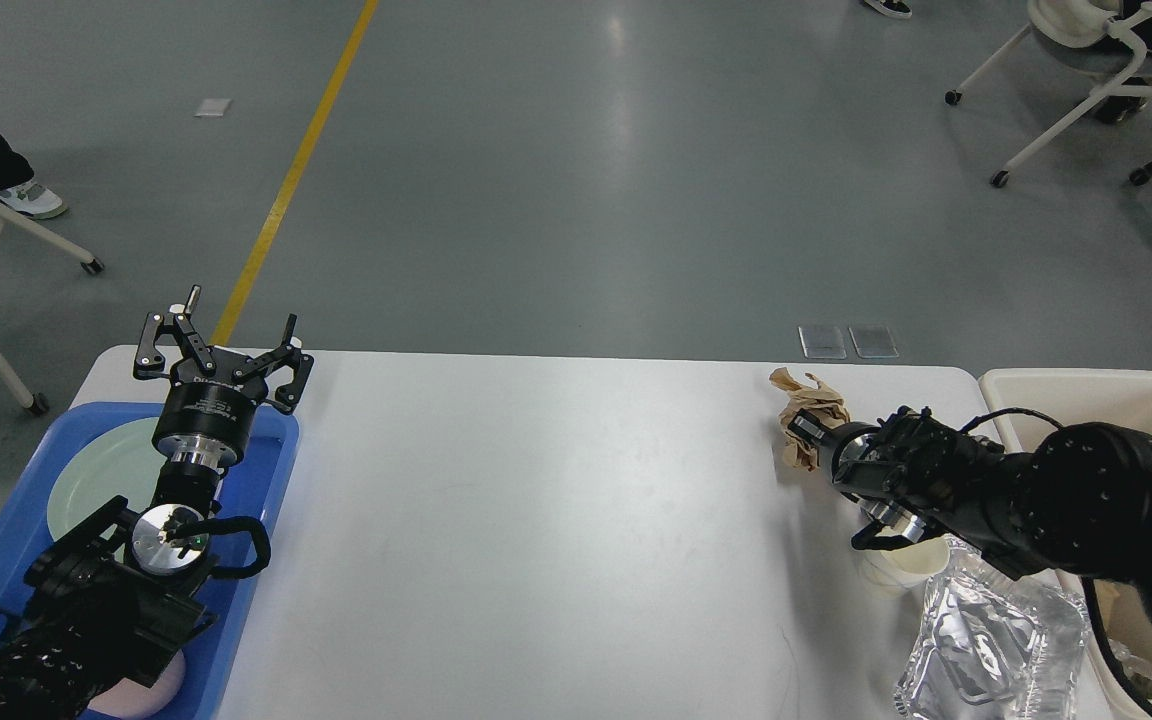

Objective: Tidy desktop
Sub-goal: 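Carry the crumpled paper over the white bin and release it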

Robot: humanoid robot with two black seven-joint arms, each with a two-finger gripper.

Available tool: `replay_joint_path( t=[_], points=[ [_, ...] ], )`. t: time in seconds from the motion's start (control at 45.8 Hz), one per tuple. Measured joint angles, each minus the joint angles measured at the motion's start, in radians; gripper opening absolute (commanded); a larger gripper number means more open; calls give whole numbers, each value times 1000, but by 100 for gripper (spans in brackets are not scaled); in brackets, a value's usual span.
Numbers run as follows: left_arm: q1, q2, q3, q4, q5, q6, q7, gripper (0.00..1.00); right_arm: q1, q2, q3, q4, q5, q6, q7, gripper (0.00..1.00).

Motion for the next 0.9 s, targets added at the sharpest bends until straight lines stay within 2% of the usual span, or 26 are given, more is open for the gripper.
replay_joint_path(
  t=[0.262,0.393,0.524,0.721,0.896],
  points=[
    [0,0,0,0,0,0,0,97,133,-63,11,168,-8,6,3,0],
    [0,0,0,0,0,0,0,97,288,-148,14,359,-20,12,6,0],
    [0,0,0,0,0,0,0,97,523,-252,11,622,-49,40,20,0],
    [0,1,0,0,0,0,0,97,925,-351,-3,982,-82,174,32,0],
    [0,1,0,0,0,0,0,97,1083,-352,-9,1082,-84,316,31,0]
  ],
)
